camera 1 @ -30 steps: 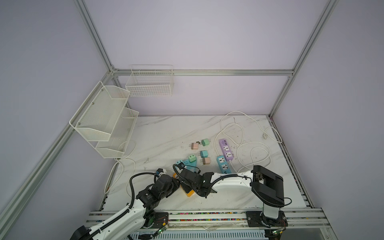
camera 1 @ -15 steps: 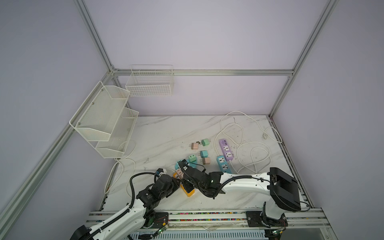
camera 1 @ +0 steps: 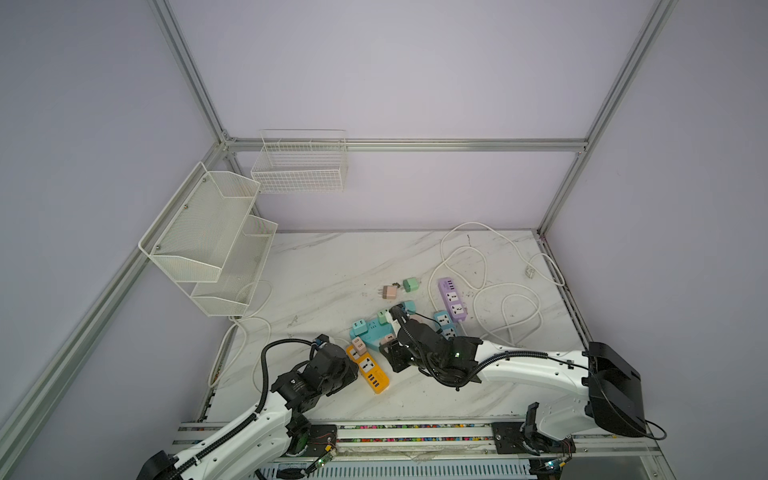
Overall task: Pull the plug off the socket
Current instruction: 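Carry the pink adapter away with the right gripper while the left releases the strip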
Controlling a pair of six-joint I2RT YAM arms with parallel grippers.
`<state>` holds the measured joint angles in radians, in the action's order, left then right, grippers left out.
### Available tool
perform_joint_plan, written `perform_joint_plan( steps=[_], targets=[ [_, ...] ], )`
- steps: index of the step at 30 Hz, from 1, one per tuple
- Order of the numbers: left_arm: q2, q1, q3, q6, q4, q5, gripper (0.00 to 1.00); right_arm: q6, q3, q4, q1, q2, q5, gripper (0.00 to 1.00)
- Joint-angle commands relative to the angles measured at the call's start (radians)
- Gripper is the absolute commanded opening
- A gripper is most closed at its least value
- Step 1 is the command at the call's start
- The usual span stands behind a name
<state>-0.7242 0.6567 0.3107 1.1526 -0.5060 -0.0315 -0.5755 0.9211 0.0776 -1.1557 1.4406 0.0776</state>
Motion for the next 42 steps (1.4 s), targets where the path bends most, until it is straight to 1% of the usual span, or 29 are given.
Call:
perform_joint_plan(
  steps=[1,2,5,8,12,14,17,22,28,32,39,42],
  targets=[
    [0.004,-0.002,0.176,-0.1,-0.137,0.015,0.28,-0.101,-0.072,-0.065,0.053,-0.062,-0.081,0.17],
    [0.007,-0.002,0.197,-0.109,-0.141,0.028,0.28,-0.117,-0.097,-0.082,0.073,-0.106,-0.1,0.17],
    [0.024,0.004,0.236,-0.114,-0.141,0.043,0.3,-0.149,-0.151,-0.113,0.112,-0.154,-0.113,0.17],
    [0.027,0.015,0.275,-0.12,-0.141,0.046,0.33,-0.164,-0.186,-0.132,0.152,-0.175,-0.135,0.17],
    [0.013,0.062,0.312,-0.121,-0.141,0.015,0.36,-0.175,-0.239,-0.214,0.235,-0.176,-0.218,0.17],
    [-0.001,0.096,0.325,-0.112,-0.141,-0.019,0.36,-0.164,-0.242,-0.229,0.258,-0.15,-0.232,0.17],
    [-0.026,0.142,0.348,-0.114,-0.138,-0.066,0.37,-0.163,-0.257,-0.265,0.264,-0.113,-0.229,0.17],
    [-0.052,0.197,0.373,-0.121,-0.119,-0.109,0.39,-0.211,-0.335,-0.389,0.285,-0.081,-0.233,0.17],
    [-0.037,0.205,0.363,-0.134,-0.099,-0.119,0.42,-0.221,-0.326,-0.471,0.293,0.05,-0.257,0.17],
    [-0.029,0.207,0.352,-0.139,-0.094,-0.107,0.42,-0.243,-0.324,-0.548,0.306,0.123,-0.274,0.17],
    [0.026,0.205,0.319,-0.146,-0.085,-0.108,0.45,-0.249,-0.318,-0.584,0.318,0.218,-0.272,0.17],
    [0.056,0.206,0.302,-0.147,-0.09,-0.116,0.46,-0.245,-0.31,-0.585,0.318,0.251,-0.276,0.2]
  ],
)
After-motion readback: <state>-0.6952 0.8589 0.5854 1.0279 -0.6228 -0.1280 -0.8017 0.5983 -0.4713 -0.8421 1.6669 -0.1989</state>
